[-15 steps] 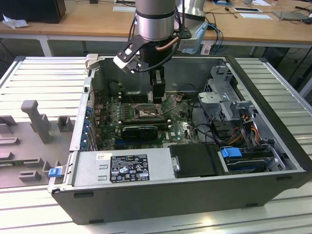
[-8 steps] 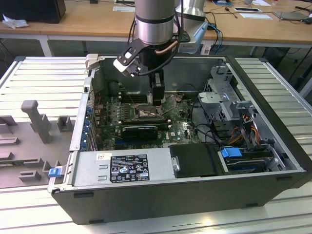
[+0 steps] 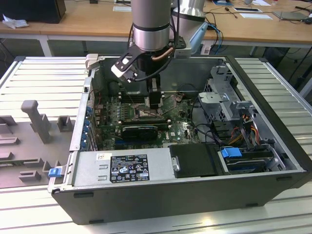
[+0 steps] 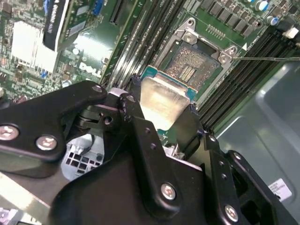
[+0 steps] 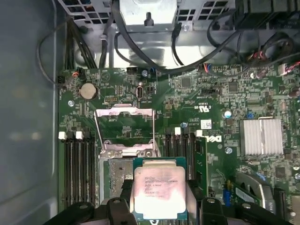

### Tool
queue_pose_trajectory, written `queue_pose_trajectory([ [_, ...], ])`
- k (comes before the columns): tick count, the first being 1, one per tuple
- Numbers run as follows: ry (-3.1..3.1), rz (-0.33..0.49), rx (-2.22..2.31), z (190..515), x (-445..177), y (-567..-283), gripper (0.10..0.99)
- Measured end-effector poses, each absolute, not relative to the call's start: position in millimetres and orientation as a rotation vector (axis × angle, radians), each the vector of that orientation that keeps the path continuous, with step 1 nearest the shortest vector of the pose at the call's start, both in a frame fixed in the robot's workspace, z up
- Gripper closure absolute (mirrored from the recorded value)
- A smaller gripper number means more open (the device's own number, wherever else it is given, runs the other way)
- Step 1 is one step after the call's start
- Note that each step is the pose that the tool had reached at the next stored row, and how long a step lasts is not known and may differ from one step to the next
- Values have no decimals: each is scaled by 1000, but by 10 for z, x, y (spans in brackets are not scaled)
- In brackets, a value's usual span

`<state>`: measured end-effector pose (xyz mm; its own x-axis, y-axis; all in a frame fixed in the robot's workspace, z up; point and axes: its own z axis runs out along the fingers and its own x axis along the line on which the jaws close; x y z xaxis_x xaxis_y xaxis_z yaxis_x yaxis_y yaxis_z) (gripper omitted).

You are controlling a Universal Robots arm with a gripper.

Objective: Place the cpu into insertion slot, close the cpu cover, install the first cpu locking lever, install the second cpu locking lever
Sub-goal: 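Place the cpu into insertion slot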

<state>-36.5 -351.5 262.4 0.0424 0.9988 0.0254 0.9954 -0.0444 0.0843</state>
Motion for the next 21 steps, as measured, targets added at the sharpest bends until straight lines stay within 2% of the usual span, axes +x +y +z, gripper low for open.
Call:
queue_pose_trajectory([
  [11,2146,124,2236,2293,-478,-3333,557],
  [21,2149,125,2234,2152,-514,-3244,557],
])
